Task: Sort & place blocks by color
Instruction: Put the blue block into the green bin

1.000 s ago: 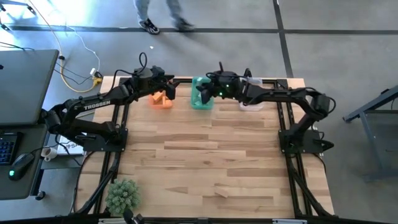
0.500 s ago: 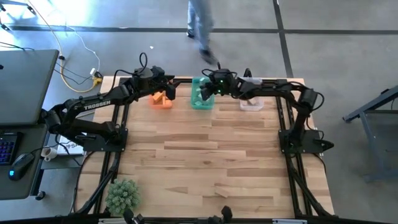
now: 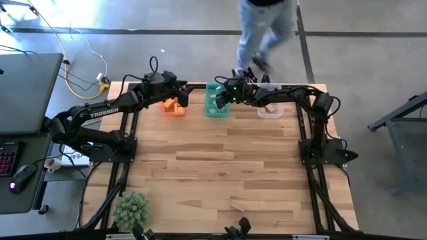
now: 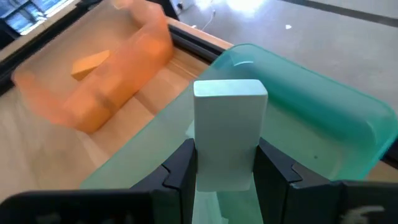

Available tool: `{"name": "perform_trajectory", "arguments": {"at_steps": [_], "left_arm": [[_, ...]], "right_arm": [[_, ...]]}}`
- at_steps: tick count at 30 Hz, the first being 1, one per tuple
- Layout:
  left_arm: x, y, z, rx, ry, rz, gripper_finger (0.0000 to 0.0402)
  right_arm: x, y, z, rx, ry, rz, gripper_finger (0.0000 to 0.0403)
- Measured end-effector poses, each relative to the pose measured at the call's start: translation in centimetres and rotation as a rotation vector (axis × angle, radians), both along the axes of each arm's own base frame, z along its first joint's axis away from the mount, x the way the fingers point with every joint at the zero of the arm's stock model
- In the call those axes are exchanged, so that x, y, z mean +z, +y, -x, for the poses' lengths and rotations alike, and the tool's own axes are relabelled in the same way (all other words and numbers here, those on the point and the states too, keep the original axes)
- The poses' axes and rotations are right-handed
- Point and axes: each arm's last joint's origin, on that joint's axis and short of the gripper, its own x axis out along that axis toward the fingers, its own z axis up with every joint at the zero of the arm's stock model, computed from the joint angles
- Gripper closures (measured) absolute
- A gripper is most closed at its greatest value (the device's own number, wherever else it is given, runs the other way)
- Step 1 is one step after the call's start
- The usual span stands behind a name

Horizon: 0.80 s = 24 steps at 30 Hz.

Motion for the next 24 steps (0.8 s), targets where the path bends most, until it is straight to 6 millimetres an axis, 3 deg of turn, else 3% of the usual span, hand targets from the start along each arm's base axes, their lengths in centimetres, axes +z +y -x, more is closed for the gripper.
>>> {"name": "perform_trajectory", "arguments": {"at_steps": [15, 24], "left_arm": [[0.00, -0.03, -0.02, -0.012, -0.005, 0.005, 0.0172], [0.00, -0.08, -0.07, -0.034, -0.009, 0.010, 0.0172]], "right_arm": [[-0.27, -0.70, 0.60, -0.016, -0.015, -0.085, 0.0300], [-0.30, -0.69, 0.64, -0.029, -0.023, -0.112, 0.0200]]}}
